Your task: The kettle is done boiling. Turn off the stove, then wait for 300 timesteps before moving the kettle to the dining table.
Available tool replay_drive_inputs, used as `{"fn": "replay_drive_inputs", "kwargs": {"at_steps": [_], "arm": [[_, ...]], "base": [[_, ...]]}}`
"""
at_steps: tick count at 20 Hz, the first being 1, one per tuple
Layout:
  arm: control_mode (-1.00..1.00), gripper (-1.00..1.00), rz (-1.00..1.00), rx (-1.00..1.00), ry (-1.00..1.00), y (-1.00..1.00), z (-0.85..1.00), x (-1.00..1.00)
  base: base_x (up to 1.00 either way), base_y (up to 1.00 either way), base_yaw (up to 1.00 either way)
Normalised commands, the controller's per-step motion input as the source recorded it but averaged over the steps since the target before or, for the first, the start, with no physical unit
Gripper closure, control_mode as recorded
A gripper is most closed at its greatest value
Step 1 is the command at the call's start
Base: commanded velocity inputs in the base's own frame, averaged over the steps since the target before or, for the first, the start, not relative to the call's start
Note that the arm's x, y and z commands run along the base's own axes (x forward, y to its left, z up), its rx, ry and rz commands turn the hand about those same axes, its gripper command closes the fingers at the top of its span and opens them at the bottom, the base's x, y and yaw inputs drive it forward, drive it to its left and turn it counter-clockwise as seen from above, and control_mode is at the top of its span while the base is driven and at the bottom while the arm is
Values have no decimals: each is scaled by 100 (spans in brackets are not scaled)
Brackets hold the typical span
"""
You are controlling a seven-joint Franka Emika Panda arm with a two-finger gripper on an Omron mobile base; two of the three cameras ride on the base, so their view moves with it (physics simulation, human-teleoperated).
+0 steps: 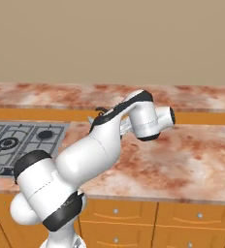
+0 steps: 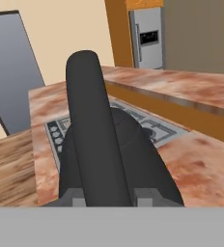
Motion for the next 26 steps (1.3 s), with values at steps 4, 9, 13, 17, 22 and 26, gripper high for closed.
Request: {"fn": "replay_drive_inputs", "kwargs": {"at_steps": [4, 9, 13, 17, 22, 26], "arm": [[100, 100, 0, 0, 0, 0, 0, 0], [100, 100, 0, 0, 0, 0, 0, 0], [100, 100, 0, 0, 0, 0, 0, 0], [100, 100, 0, 0, 0, 0, 0, 0], [100, 100, 0, 0, 0, 0, 0, 0], [100, 100, 0, 0, 0, 0, 0, 0]], "base": [[0, -76, -12], [0, -76, -11], [1, -81, -9], [5, -82, -7], [5, -79, -6], [1, -88, -5]]}}
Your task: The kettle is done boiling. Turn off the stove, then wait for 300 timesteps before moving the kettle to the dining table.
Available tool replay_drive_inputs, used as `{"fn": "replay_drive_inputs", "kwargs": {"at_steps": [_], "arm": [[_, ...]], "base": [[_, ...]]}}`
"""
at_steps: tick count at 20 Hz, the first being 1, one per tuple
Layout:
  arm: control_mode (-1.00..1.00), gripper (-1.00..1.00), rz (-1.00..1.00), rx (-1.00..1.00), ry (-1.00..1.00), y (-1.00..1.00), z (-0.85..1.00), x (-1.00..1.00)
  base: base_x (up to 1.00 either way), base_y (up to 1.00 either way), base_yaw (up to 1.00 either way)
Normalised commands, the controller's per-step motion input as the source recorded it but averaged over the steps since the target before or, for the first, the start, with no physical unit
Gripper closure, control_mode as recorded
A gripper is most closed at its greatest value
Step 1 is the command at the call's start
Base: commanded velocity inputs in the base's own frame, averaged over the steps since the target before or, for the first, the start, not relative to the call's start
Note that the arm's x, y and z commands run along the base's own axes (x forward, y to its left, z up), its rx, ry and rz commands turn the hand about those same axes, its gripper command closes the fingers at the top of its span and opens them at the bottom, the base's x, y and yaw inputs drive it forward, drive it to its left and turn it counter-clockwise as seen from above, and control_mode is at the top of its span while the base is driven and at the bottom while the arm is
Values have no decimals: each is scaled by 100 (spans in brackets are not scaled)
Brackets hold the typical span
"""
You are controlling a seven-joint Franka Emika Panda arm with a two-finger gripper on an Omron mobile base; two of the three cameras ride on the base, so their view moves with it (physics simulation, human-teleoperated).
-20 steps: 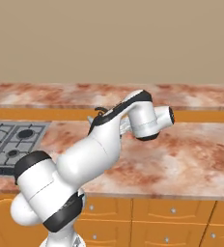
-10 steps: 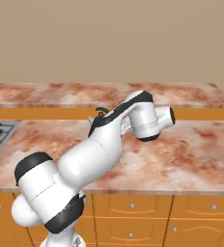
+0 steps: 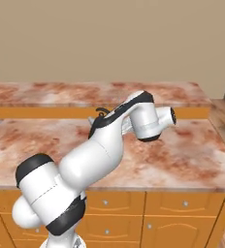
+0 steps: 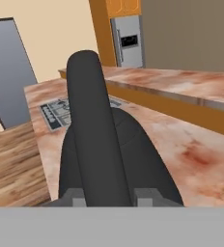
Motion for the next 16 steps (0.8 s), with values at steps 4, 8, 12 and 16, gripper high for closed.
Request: {"fn": "replay_drive_inputs", "kwargs": {"at_steps": [4, 8, 12, 16], "arm": [[100, 100, 0, 0, 0, 0, 0, 0], [100, 100, 0, 0, 0, 0, 0, 0], [100, 100, 0, 0, 0, 0, 0, 0], [100, 100, 0, 0, 0, 0, 0, 0]], "base": [[1, -100, -3], [0, -100, -1], [0, -100, 0], [0, -100, 0]]}}
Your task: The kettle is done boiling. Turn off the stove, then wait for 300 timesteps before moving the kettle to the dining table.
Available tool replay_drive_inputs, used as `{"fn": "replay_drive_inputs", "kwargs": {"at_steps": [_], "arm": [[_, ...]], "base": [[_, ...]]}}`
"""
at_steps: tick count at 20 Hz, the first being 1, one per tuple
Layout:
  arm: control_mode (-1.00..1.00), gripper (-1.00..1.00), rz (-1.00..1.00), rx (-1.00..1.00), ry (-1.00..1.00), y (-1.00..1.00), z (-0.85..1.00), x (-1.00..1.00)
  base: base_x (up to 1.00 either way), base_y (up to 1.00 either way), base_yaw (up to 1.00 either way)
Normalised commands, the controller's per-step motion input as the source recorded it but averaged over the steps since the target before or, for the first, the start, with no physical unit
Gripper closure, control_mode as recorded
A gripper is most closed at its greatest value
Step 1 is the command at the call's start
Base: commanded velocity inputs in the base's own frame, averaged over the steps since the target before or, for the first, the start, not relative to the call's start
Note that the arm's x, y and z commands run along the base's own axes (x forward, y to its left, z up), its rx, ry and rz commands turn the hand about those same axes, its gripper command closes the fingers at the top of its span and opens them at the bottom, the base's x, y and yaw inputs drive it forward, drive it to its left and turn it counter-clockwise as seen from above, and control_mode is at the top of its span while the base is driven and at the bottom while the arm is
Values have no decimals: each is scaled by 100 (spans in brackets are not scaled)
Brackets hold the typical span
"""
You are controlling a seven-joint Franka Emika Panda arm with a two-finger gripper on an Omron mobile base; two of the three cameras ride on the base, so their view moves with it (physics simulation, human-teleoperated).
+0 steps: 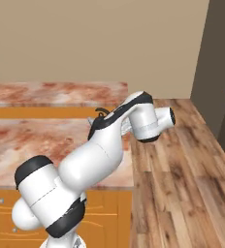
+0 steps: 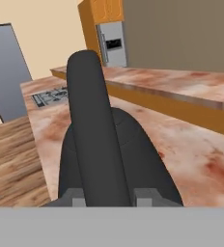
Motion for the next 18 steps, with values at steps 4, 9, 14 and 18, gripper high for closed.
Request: {"fn": "replay_drive_inputs", "kwargs": {"at_steps": [4, 9, 14, 18], "arm": [[100, 100, 0, 0, 0, 0, 0, 0], [100, 100, 0, 0, 0, 0, 0, 0], [100, 100, 0, 0, 0, 0, 0, 0], [100, 100, 0, 0, 0, 0, 0, 0]], "base": [[0, -100, 0], [4, -100, 0], [15, -84, 3], [29, -73, 11]]}}
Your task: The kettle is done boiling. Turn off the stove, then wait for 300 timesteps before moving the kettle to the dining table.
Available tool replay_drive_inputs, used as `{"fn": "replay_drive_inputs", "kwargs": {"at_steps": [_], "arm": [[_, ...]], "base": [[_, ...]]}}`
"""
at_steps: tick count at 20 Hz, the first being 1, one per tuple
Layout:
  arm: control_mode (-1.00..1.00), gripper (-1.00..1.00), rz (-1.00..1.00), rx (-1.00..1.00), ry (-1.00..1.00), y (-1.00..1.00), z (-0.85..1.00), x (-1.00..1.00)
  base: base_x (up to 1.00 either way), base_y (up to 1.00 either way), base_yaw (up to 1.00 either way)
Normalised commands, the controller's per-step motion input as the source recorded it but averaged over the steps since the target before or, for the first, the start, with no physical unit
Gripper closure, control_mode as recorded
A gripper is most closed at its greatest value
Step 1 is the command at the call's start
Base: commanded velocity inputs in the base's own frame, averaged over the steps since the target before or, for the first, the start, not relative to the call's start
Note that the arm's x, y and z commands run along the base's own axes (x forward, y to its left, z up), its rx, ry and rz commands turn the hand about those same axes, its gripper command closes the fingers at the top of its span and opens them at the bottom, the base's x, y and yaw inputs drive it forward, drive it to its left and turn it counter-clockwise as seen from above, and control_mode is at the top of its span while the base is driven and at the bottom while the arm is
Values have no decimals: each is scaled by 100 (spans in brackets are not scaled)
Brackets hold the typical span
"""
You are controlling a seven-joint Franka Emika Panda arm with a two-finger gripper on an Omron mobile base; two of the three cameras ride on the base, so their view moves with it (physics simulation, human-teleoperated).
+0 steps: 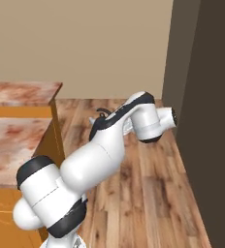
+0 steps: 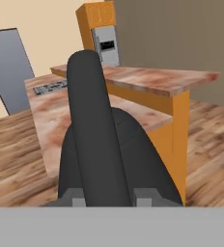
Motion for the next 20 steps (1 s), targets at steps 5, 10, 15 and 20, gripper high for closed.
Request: {"fn": "replay_drive_inputs", "kwargs": {"at_steps": [5, 10, 15, 20], "arm": [[100, 100, 0, 0, 0, 0, 0, 0], [100, 100, 0, 0, 0, 0, 0, 0], [100, 100, 0, 0, 0, 0, 0, 0], [100, 100, 0, 0, 0, 0, 0, 0]], "base": [[40, -63, 18], [46, -56, 22], [48, -47, 28], [39, -41, 31]]}}
